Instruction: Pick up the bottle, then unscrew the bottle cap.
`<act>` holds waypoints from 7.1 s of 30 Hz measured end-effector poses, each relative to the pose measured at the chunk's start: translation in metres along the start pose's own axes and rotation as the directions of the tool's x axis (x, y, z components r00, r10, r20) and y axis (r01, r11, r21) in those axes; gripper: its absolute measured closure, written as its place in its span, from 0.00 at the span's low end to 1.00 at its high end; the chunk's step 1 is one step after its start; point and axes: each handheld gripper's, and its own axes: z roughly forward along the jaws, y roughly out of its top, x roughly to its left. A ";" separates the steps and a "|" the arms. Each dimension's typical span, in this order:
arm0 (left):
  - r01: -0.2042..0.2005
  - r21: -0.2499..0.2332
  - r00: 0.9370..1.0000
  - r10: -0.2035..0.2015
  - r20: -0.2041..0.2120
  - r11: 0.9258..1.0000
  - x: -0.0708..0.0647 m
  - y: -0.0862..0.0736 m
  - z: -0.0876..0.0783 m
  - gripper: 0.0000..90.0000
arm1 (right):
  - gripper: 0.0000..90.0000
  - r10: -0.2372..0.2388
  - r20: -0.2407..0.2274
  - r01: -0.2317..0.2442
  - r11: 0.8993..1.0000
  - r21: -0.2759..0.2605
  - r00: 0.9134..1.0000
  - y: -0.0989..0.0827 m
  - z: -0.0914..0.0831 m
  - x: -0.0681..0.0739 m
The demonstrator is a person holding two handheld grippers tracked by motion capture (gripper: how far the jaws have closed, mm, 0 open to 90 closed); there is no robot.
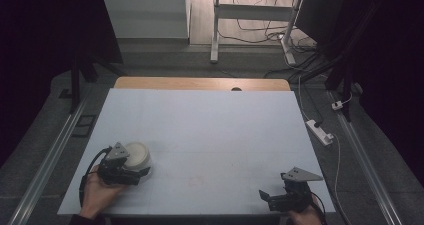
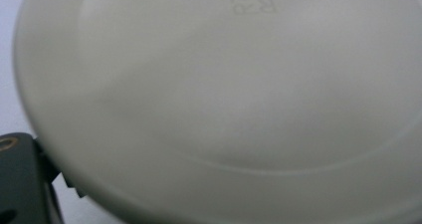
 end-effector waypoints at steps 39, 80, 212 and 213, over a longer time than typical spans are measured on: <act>-0.160 -0.080 0.979 0.168 0.112 0.984 -0.035 0.077 0.005 0.08 | 0.00 0.011 -0.006 -0.011 1.000 -0.004 1.000 0.000 0.000 -0.001; -0.286 -0.105 0.928 0.303 0.217 0.952 -0.083 0.141 0.057 0.08 | 0.00 0.000 -0.013 0.000 1.000 0.000 1.000 0.000 0.000 -0.001; -0.347 -0.219 0.808 0.410 0.423 0.912 -0.092 0.132 0.058 0.08 | 0.00 -0.386 -0.500 0.273 0.919 -0.285 0.775 0.179 0.063 0.077; -0.330 -0.207 0.836 0.387 0.388 0.921 -0.090 0.131 0.059 0.08 | 0.00 -0.349 -0.473 0.236 0.930 -0.283 0.809 0.180 0.058 0.076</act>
